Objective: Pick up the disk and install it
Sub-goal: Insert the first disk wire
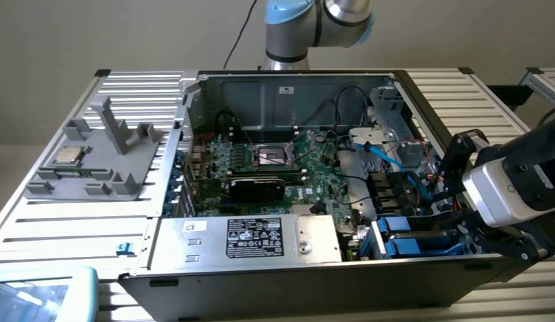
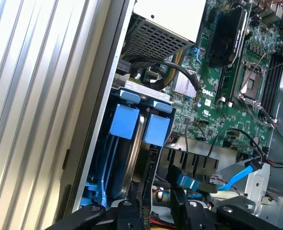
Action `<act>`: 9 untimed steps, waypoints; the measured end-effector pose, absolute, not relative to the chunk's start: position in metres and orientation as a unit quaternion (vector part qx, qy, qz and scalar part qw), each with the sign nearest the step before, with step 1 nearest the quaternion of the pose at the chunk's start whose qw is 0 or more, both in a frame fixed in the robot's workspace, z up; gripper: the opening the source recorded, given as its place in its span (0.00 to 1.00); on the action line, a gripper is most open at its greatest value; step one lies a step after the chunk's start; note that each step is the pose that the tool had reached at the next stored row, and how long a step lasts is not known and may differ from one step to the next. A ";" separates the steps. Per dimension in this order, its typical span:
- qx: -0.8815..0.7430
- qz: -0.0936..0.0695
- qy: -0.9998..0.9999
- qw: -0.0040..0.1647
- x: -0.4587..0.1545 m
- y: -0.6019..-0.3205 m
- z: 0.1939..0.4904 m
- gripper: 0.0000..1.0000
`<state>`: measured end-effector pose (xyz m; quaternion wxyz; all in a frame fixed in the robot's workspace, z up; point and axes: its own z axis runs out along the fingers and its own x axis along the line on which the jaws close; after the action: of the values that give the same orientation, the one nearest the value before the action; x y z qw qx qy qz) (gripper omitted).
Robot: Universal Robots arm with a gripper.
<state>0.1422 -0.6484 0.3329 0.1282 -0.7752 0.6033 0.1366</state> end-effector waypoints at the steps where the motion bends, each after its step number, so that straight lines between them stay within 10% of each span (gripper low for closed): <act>1: -0.775 0.137 0.603 0.128 0.142 -0.649 0.333 0.37; 9: -0.775 0.138 0.604 0.127 0.143 -0.651 0.333 0.16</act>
<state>0.1427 -0.6507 0.3328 0.1272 -0.7749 0.6036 0.1379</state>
